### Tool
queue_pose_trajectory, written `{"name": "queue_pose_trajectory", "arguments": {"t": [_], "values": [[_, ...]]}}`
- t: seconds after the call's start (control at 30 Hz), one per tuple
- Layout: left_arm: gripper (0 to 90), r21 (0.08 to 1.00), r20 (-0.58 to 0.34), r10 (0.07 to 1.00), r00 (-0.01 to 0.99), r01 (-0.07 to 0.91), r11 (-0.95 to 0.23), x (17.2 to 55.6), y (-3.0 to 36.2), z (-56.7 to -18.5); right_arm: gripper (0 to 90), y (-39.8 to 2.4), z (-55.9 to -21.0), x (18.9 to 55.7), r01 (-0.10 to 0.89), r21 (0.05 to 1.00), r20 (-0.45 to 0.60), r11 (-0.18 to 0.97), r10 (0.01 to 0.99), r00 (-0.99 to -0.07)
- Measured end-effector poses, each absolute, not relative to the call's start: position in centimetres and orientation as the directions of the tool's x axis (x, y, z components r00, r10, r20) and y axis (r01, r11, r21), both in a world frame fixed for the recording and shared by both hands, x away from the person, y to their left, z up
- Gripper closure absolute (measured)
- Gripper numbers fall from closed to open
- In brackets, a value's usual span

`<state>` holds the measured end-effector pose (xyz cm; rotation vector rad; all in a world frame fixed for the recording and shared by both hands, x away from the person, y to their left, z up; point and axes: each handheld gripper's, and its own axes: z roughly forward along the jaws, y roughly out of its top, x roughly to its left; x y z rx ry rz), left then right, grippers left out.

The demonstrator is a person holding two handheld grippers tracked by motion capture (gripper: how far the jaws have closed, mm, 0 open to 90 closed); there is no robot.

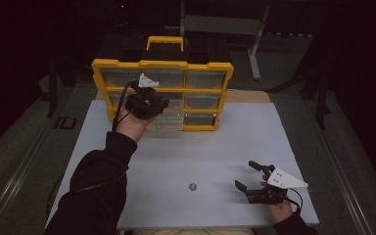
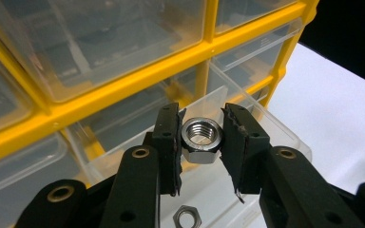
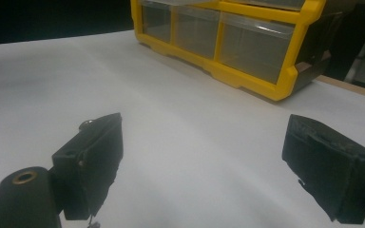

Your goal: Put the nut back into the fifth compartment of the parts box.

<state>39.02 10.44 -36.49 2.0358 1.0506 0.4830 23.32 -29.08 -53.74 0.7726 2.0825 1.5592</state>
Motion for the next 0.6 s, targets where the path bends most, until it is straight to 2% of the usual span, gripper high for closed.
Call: {"name": "queue_pose_trajectory", "arguments": {"t": [0.23, 0.6], "values": [[67.3, 0.742, -0.052, 0.81, 0.584, 0.566, -0.36, 40.1, 10.1, -37.3, 13.6, -29.1, -53.8, 23.4, 0.179, 0.96, -0.005, 0.215, 0.654, -0.757], [66.6, 0.708, -0.044, 0.803, 0.594, 0.586, -0.395, 40.7, 9.4, -37.8, 13.6, -29.1, -53.8, 23.5, 0.183, 0.96, -0.001, 0.214, 0.652, -0.758]]}}
